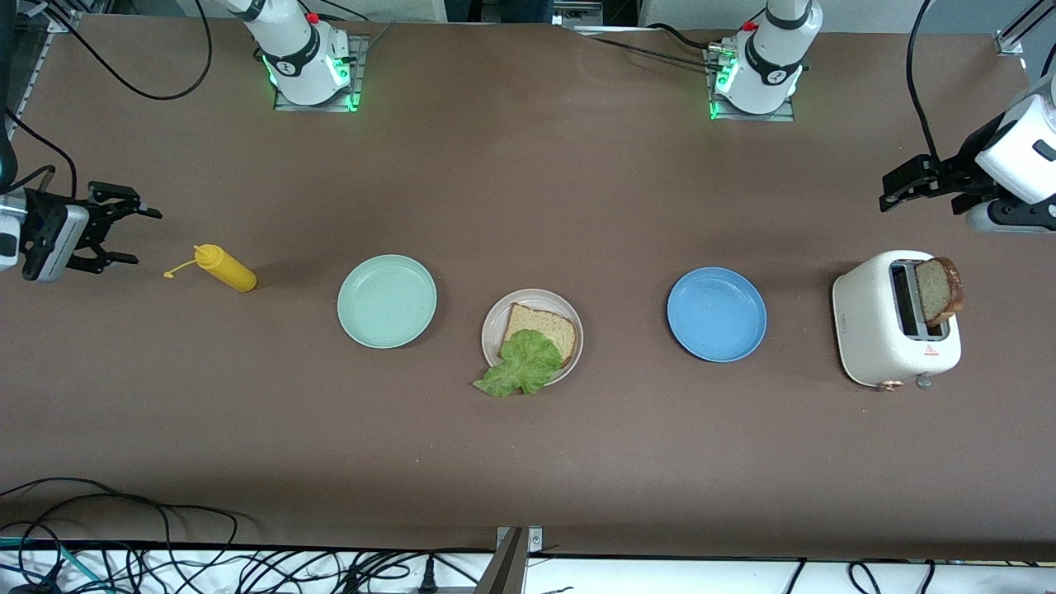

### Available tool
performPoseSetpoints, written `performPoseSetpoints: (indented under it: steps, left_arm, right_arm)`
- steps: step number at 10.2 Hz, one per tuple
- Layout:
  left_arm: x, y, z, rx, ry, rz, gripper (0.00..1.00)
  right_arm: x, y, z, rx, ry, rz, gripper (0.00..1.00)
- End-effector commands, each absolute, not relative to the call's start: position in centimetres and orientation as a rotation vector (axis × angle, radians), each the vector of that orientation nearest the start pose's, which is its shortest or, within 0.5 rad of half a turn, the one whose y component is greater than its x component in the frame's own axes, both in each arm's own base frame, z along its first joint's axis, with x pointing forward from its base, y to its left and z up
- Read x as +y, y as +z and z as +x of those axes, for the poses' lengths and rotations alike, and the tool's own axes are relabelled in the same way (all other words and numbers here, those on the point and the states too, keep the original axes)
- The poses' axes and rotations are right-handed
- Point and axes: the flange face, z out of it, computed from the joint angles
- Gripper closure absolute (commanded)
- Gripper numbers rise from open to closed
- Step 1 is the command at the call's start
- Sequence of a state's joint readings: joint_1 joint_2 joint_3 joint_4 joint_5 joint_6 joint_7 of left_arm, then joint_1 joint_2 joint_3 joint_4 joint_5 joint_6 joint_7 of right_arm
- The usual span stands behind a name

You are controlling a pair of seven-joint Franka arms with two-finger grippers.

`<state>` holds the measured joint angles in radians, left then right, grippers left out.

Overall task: Make sandwich on beige plate with both arms
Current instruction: 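Lower the right gripper around the yellow squeeze bottle and grasp it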

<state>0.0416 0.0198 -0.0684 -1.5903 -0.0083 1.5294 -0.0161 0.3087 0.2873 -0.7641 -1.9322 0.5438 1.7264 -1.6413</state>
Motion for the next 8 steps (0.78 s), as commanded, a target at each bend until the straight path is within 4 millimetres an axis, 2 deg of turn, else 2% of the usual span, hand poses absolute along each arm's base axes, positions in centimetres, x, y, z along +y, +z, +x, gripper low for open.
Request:
performPoseSetpoints:
  steps: [1, 5, 8]
  left_arm:
    - [-1.8, 60.8, 55.5, 0.012, 0.131, -3.144, 0.00]
    - [-1.9, 61.2, 55.5, 0.014, 0.115, -3.138, 0.00]
    - [-2.0, 61.3, 55.5, 0.022, 0.113, -3.138, 0.00]
  right_arm:
    - [-19.9, 32.9, 51.4, -1.307, -0.302, -2.224, 0.00]
    - [-23.9, 27.7, 49.4, -1.334, -0.381, -2.157, 0.00]
    - [-24.6, 24.0, 48.5, -1.336, -0.478, -2.082, 0.00]
